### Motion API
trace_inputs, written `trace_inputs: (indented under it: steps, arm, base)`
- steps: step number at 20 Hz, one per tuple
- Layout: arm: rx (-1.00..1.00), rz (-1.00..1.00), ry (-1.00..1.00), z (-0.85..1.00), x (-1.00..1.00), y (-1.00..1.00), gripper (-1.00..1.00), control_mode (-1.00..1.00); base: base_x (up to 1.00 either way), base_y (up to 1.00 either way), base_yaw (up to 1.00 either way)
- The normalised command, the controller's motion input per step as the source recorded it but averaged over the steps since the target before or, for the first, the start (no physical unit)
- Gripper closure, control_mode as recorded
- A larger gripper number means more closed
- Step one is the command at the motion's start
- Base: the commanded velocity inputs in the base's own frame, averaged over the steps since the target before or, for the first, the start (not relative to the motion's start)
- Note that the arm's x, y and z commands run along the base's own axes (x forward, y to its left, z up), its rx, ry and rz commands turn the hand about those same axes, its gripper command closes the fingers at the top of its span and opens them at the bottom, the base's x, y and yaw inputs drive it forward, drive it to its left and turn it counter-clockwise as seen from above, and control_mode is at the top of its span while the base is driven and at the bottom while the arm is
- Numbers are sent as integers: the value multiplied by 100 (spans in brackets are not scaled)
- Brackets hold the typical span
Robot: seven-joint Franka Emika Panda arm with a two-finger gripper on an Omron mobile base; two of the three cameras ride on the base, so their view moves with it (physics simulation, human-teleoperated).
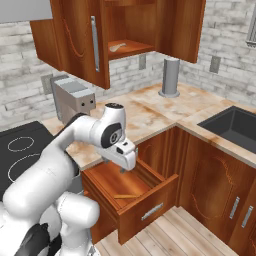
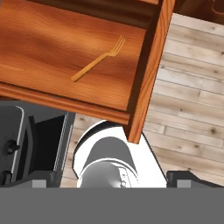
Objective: Organize the utensils by type. Pick up the wooden spoons from the counter and place them in the open cabinet. Then pick up the metallic utensils from the counter and place them in the open drawer.
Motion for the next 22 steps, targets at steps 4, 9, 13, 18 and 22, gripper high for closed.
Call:
trace_inputs:
  steps: [4,9,13,18,22]
  arm:
    - [0,0,-3,25,-48,17,-100,-100]
    - [0,1,2,6,-32,1,-100,-100]
    - [0,0,0,0,0,0,-100,100]
    - [0,0,0,0,0,0,-100,100]
    - [0,0,0,0,0,0,-100,100]
  base:
    - [0,0,0]
    - [0,0,0]
    - [-15,0,0]
    - [-68,-15,-13]
    - [-33,-14,-78]
